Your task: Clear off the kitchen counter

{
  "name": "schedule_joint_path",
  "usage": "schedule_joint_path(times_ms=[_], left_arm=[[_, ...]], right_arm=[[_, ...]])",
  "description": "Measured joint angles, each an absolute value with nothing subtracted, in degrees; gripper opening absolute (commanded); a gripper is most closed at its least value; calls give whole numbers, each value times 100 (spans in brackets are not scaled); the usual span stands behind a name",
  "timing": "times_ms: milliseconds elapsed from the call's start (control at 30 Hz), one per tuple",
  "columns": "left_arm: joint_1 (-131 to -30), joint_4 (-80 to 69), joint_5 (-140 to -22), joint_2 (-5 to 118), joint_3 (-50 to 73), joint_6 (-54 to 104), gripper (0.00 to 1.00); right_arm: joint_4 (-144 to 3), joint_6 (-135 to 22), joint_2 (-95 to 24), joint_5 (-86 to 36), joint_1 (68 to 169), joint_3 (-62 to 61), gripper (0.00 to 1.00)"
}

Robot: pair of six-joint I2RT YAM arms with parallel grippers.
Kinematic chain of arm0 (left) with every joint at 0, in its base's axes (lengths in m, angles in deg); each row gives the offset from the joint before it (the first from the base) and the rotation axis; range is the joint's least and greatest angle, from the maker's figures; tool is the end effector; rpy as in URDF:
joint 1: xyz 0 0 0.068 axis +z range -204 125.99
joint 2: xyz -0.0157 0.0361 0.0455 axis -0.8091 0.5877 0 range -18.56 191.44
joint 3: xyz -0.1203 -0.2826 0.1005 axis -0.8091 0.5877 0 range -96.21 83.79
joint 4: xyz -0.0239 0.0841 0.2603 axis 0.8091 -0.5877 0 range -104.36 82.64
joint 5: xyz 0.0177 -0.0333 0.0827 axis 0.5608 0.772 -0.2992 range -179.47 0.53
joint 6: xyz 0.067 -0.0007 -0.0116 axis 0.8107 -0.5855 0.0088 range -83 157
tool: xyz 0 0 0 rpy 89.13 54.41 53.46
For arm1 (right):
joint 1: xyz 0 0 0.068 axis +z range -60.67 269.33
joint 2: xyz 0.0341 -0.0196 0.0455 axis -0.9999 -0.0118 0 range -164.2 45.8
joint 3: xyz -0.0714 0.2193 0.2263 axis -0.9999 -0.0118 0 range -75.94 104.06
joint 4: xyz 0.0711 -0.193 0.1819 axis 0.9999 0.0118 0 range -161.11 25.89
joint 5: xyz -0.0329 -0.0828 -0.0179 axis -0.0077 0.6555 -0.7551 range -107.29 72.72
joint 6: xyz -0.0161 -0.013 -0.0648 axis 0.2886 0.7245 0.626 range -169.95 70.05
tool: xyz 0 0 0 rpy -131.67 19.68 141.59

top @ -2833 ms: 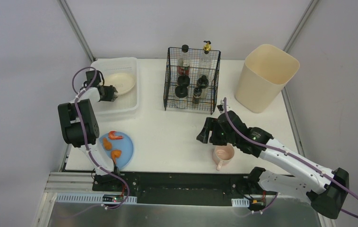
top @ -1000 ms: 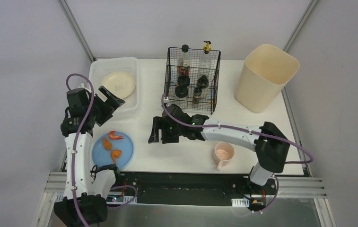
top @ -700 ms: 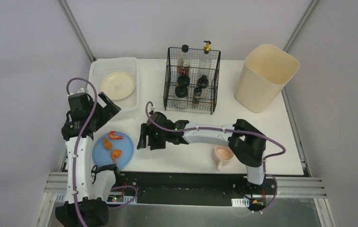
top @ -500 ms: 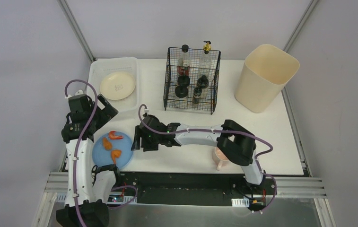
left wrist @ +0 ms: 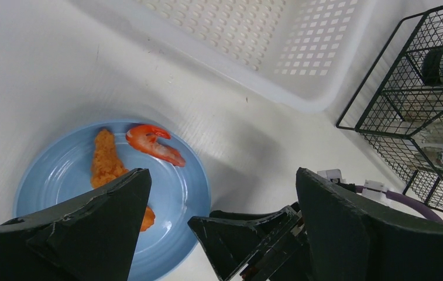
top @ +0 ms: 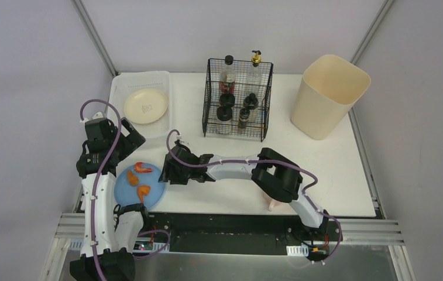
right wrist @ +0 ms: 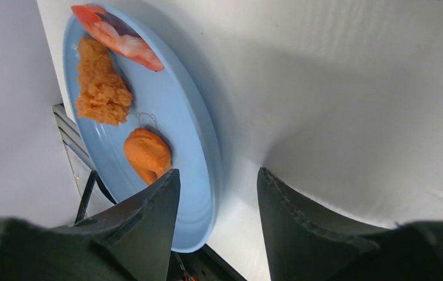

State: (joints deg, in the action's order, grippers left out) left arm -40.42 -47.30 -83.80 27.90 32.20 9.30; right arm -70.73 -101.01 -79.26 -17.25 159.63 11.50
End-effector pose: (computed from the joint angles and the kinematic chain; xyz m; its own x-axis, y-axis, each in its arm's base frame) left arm 0.1572 0.0325 0.3521 -0.4193 -0.5773 -0.7007 -0.3952 0.8109 -0.4316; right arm 0.1835 0.5125 0.1822 -0.8626 -0.1018 -0.4955 -0.4302 0.6629 0.6128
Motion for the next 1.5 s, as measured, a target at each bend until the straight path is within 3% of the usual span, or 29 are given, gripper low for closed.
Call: schedule_joint_path(times_ms=[100,433,633,1100,1500], left_arm=[[-4042,-4732,-8380,2788,3222,930,99],[-4042,-4732,-8378,2786,3222,930,99],[-4042,-4732,-8378,2788,3224,930,99],[-4042,-4732,-8380,2799,3224,930,99],[-4042,-4732,-8380,2858,3224,932,99]], right_arm=[[-7189,-10161,-8046,-1714,15987,1268,49],[-7258,-10246,-8332,-1821,16129,1502,15],[-7398,-10244,-8302,-1821,16149,1320,0],[-7792,-10080,-7349,-1518,16147,-140,0],[-7116,-9566,-5994,-1231,15875,-1408,0]])
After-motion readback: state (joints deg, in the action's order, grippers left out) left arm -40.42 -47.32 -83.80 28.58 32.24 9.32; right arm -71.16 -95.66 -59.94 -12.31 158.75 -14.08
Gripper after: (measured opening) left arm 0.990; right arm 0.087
